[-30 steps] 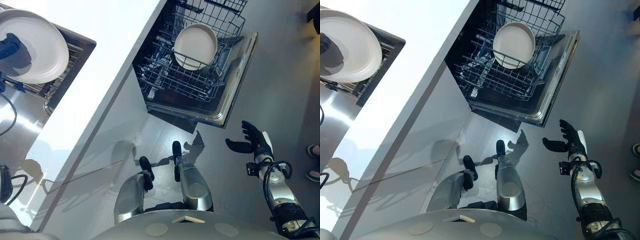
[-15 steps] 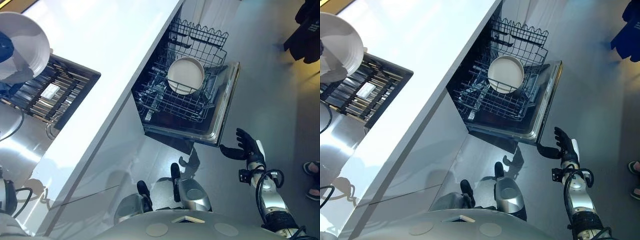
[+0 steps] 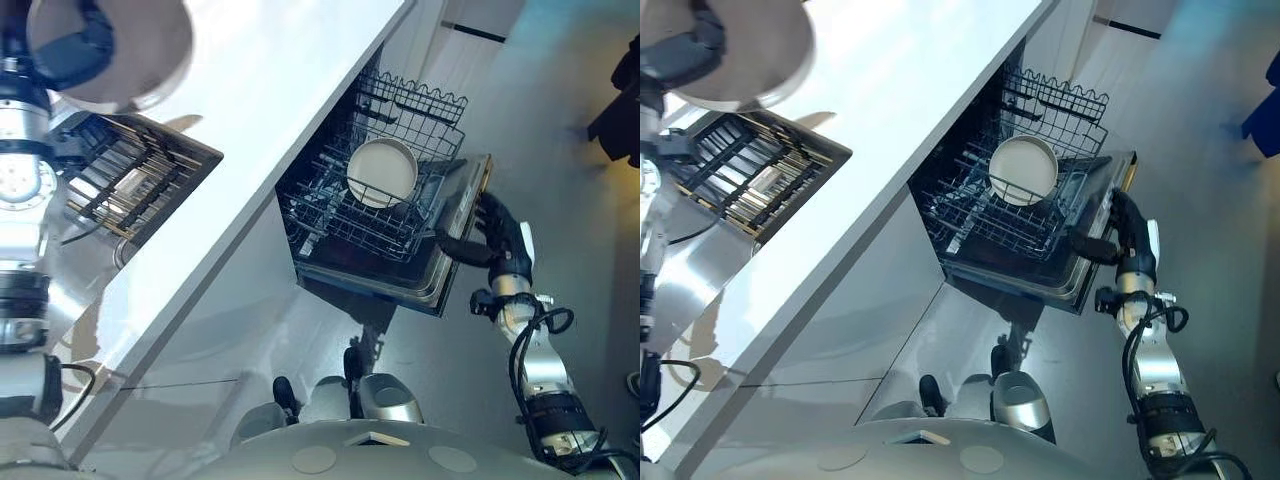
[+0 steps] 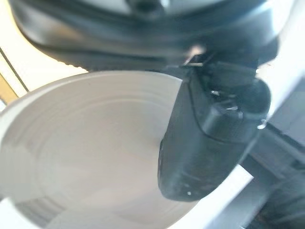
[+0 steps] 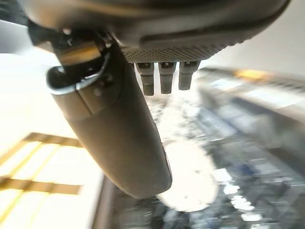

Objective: Pick up plates and place into dishwasher.

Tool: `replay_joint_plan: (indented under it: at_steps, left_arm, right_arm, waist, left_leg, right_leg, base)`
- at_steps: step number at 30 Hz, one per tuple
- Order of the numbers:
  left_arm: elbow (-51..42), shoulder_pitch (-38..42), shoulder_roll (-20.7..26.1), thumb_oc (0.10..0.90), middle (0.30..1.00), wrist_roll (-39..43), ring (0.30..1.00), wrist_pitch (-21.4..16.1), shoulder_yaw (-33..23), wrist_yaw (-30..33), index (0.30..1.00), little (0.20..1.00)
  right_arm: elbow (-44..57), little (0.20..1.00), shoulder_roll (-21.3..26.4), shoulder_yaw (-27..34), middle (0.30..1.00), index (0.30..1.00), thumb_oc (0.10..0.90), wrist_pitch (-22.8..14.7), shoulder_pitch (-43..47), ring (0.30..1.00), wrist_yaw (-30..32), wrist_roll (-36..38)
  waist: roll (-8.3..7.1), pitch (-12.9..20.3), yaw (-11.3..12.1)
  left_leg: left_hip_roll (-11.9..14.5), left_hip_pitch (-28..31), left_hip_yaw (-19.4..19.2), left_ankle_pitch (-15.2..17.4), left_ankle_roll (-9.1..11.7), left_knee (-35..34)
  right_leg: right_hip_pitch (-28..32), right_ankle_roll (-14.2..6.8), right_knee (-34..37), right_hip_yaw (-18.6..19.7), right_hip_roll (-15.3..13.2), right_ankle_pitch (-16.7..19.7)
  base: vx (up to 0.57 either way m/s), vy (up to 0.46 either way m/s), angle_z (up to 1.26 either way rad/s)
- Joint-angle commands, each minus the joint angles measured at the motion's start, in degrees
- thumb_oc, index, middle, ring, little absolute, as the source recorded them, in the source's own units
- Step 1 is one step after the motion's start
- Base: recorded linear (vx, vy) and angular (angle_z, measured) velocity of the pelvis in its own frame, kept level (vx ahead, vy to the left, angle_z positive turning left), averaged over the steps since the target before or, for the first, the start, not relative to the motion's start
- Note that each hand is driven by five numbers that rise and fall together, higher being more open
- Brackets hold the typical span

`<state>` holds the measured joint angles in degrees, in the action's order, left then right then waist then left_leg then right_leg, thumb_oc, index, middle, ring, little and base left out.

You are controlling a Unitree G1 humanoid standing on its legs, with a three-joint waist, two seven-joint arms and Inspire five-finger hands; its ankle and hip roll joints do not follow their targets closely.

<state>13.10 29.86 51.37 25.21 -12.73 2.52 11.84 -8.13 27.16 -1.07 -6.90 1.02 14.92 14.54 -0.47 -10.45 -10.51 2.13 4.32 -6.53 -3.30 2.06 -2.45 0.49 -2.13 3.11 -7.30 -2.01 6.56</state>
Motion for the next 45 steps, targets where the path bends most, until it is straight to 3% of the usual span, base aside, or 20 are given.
replay_joint_plan:
  at_steps: [1,3,8,13,19,27,38,39,40,41,45]
  left_arm:
    - [-1.49,9.98,0.95,0.100,0.300,-1.19,0.300,-6.01,2.21,-1.18,0.300,0.200]
    - [-2.33,10.24,1.25,0.100,0.300,-1.96,0.300,-5.44,3.61,-2.98,0.300,0.200]
    - [-4.46,9.42,-1.36,0.100,0.300,-1.24,0.300,-7.21,5.31,-8.57,0.300,0.200]
    - [-7.14,9.94,-2.69,0.100,0.300,-1.91,0.300,-10.27,7.06,-9.49,0.300,0.200]
    - [-10.23,13.07,-3.78,0.100,0.300,-2.35,0.300,-10.36,9.96,-8.86,0.300,0.200]
    - [-16.12,18.96,-8.38,0.100,0.300,4.23,0.300,-6.67,16.78,-10.47,0.300,0.200]
    - [-21.89,19.20,-12.31,0.100,0.300,8.74,0.300,-0.83,19.47,-13.19,0.300,0.200]
    - [-22.24,18.95,-12.28,0.100,0.300,9.13,0.300,-0.36,19.36,-13.27,0.300,0.200]
    - [-22.44,18.40,-12.30,0.100,0.300,9.31,0.300,0.00,19.21,-13.64,0.300,0.200]
    - [-22.47,18.02,-12.21,0.100,0.300,9.76,0.300,0.11,19.18,-13.76,0.300,0.200]
    - [-22.30,16.42,-12.79,0.100,0.300,11.18,0.300,0.77,18.79,-14.40,0.300,0.200]
  right_arm:
    - [7.56,0.900,6.41,-0.28,0.900,0.900,0.800,-8.55,8.37,0.900,1.98,2.08]
    - [8.81,0.900,7.11,0.04,0.900,0.900,0.800,-9.31,9.99,0.900,0.62,3.99]
    - [13.35,0.900,7.42,-0.53,0.900,0.900,0.800,-7.21,15.49,0.900,-6.59,8.90]
    - [15.47,0.900,8.35,-2.06,0.900,0.900,0.800,-4.46,20.01,0.900,-9.31,9.38]
    - [17.08,0.900,8.90,-4.51,0.900,0.900,0.800,-2.62,24.25,0.900,-10.30,9.56]
    - [16.98,0.900,7.12,-11.10,0.900,0.900,0.800,1.12,33.12,0.900,-8.98,9.60]
    - [17.54,0.900,4.83,-13.27,0.900,0.900,0.800,2.42,36.57,0.900,-6.47,10.67]
    - [17.70,0.864,4.81,-13.26,0.869,0.869,0.764,2.36,36.56,0.869,-6.72,11.48]
    - [17.92,0.356,4.32,-13.28,0.434,0.434,0.256,2.10,36.46,0.434,-6.74,12.81]
    - [17.96,0.200,4.02,-13.22,0.300,0.300,0.100,1.64,36.31,0.300,-6.91,13.62]
    - [18.93,0.200,2.58,-12.94,0.300,0.300,0.100,0.90,35.33,0.300,-7.49,17.10]
  waist:
    - [1.78,6.89,0.06]
    - [1.63,7.04,0.19]
    - [0.87,8.16,0.69]
    - [0.57,8.93,0.85]
    - [0.30,9.41,1.03]
    - [0.00,9.85,1.55]
    - [0.03,10.21,2.02]
    - [0.05,10.24,2.08]
    - [0.06,10.35,2.23]
    - [0.08,10.39,2.31]
    - [0.12,10.46,2.42]
  left_leg:
    - [0.29,-1.44,-0.41,2.92,1.22,1.33]
    - [0.39,-1.49,-0.34,2.91,1.31,1.53]
    - [1.03,-1.73,-0.34,2.69,1.51,1.81]
    - [1.43,-1.37,-0.34,2.21,1.68,0.86]
    - [1.60,-1.25,-0.37,1.66,1.77,-0.03]
    - [1.26,-0.84,-0.11,1.15,1.44,-1.23]
    - [0.96,-0.67,0.20,1.06,1.35,-1.65]
    - [0.95,-0.63,0.21,1.08,1.32,-1.67]
    - [0.93,-0.58,0.14,1.15,1.25,-1.69]
    - [0.95,-0.55,0.09,1.17,1.24,-1.69]
    - [0.89,-0.39,0.02,1.27,1.09,-1.73]
  right_leg:
    - [2.34,-4.36,-8.72,0.41,1.09,-11.29]
    - [2.55,-4.16,-8.30,0.20,1.38,-11.09]
    - [2.75,-3.68,-7.16,0.20,2.11,-10.54]
    - [2.89,-3.52,-6.43,0.01,2.35,-10.28]
    - [2.76,-3.53,-5.88,-0.36,2.26,-9.90]
    - [2.79,-3.52,-5.17,-0.78,2.13,-9.47]
    - [2.80,-3.84,-4.77,-0.97,1.85,-9.09]
    - [2.84,-3.87,-4.75,-0.98,1.83,-9.09]
    - [2.92,-3.90,-4.69,-1.02,1.81,-9.10]
    - [2.93,-3.95,-4.69,-1.10,1.77,-9.09]
    - [2.96,-4.05,-4.65,-1.18,1.74,-9.02]
  base:
    - [-0.09,-0.125,0.03]
    - [-0.08,-0.120,0.07]
    - [-0.05,-0.079,0.09]
    - [-0.03,-0.019,0.04]
    - [-0.02,0.000,0.16]
    - [-0.03,0.017,0.08]
    - [0.00,0.000,0.00]
    - [0.00,0.000,0.00]
    - [0.00,0.000,0.00]
    - [0.00,0.000,0.00]
    - [0.00,0.003,0.02]
